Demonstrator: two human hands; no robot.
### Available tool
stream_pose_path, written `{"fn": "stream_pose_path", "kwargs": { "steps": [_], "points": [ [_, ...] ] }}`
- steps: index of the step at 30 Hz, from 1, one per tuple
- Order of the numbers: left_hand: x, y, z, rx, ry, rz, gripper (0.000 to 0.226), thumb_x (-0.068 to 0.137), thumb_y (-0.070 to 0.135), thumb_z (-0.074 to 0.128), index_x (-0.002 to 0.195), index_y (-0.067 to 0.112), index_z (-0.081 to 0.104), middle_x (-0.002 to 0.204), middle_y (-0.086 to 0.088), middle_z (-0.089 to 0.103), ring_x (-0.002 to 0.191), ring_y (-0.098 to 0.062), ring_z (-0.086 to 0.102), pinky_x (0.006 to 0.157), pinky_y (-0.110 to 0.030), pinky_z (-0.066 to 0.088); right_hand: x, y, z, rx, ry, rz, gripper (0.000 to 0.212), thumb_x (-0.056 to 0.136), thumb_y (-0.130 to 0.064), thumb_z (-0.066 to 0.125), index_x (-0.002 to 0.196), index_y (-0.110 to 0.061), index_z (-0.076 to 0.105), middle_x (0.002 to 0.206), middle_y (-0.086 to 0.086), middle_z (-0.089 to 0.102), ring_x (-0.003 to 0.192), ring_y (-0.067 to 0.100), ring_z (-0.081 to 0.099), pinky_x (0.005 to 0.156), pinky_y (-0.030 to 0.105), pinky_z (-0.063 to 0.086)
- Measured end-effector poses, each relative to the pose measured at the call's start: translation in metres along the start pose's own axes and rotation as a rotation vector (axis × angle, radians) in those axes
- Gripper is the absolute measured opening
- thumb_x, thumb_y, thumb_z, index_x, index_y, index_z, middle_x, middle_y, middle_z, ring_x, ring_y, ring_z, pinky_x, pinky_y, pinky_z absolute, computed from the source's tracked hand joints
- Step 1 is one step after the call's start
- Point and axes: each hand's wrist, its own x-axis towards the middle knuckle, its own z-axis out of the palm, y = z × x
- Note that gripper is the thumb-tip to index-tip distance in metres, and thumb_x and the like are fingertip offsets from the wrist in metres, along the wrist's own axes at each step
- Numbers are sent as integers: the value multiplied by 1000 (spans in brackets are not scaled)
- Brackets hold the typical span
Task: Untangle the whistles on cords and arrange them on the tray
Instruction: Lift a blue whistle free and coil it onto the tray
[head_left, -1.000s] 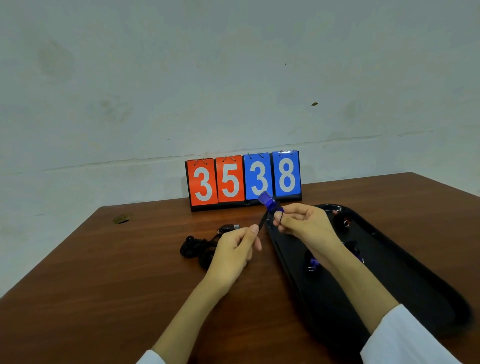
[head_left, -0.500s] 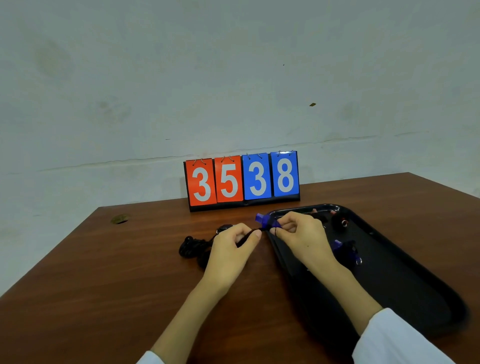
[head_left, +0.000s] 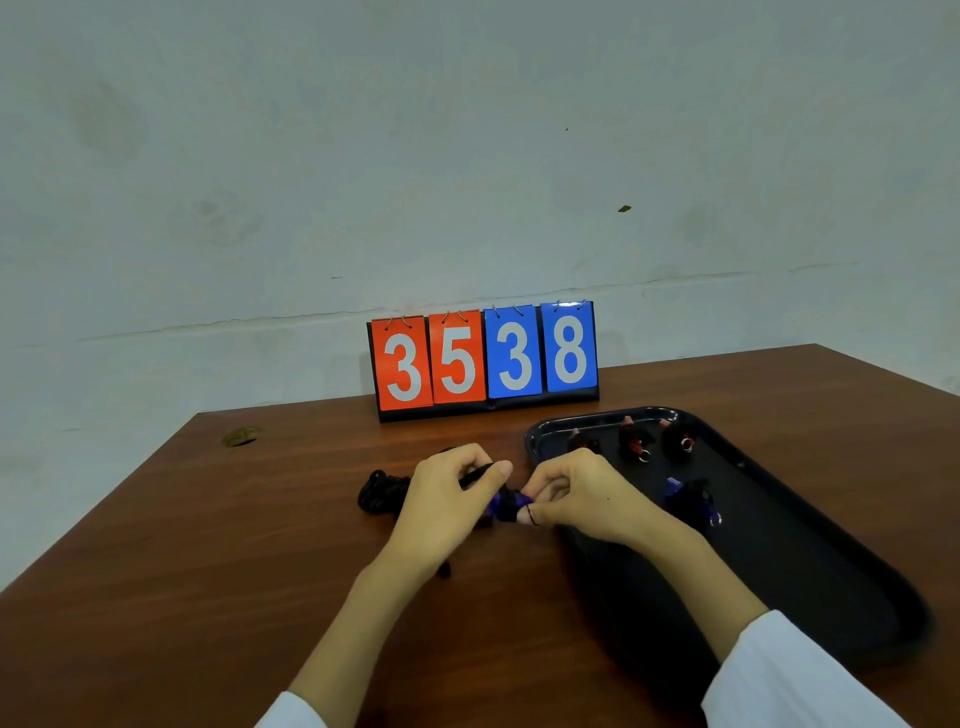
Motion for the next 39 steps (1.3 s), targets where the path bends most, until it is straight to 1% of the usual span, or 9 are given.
{"fn": "stream_pose_path", "kwargs": {
  "steps": [3,6,10,18,23,26,29,35,39],
  "points": [
    [3,-4,-3,17,-109,-44,21,88,34,61,77,17,66,79,1,66,79,-9,61,74,-19,44,-3,-4,-2,130,-158,-22,10,77,-7,71,86,-6,68,75,1,70,69,8,65,65,16,52],
    [5,-7,-4,-27,-186,-77,25,89,35,58,72,18,65,72,1,65,69,-6,61,72,-19,47,-6,-7,-3,184,-219,-42,12,78,-4,70,89,0,68,73,0,69,67,7,65,63,16,51],
    [5,-1,-10,-139,-179,-169,35,92,37,52,63,19,58,50,10,52,41,0,46,43,-10,35,-7,-11,-4,235,-187,-57,7,79,-3,68,86,-6,69,72,-1,70,64,5,64,62,14,50],
    [3,2,-8,-376,-188,-240,37,95,37,45,77,8,60,45,5,39,35,-4,28,35,-16,23,-9,-15,-5,499,-13,-72,10,80,-5,66,83,-14,69,71,-1,70,66,8,64,69,17,51],
    [3,0,-2,-314,-66,-118,27,96,28,46,85,10,63,51,9,44,43,-2,37,42,-14,31,-8,-14,-5,755,154,-32,11,81,-5,63,89,-11,68,74,3,70,68,10,63,74,25,53],
    [0,-4,6,2,-34,-19,19,97,31,46,97,24,64,75,8,63,67,-4,56,63,-22,47,-6,-13,-5,868,244,7,11,82,-7,62,92,-8,67,74,3,69,67,10,62,74,26,53],
    [-5,-2,12,278,-30,83,25,98,35,42,113,27,61,99,9,67,89,-5,60,78,-26,49,-4,-11,-4,936,364,34,9,84,-10,62,91,-9,68,76,4,69,67,9,62,74,26,53],
    [-10,-3,16,396,-80,225,30,97,40,43,115,26,60,90,8,67,83,-10,60,78,-26,46,4,-2,0,563,595,134,15,81,-13,68,95,-10,68,76,0,70,69,7,64,66,18,51],
    [-9,-1,16,432,-108,262,31,97,41,43,120,27,58,106,9,67,96,-7,60,83,-27,48,5,4,4,151,686,131,16,80,-19,70,96,-16,67,82,-7,66,75,1,60,65,13,44]
  ]
}}
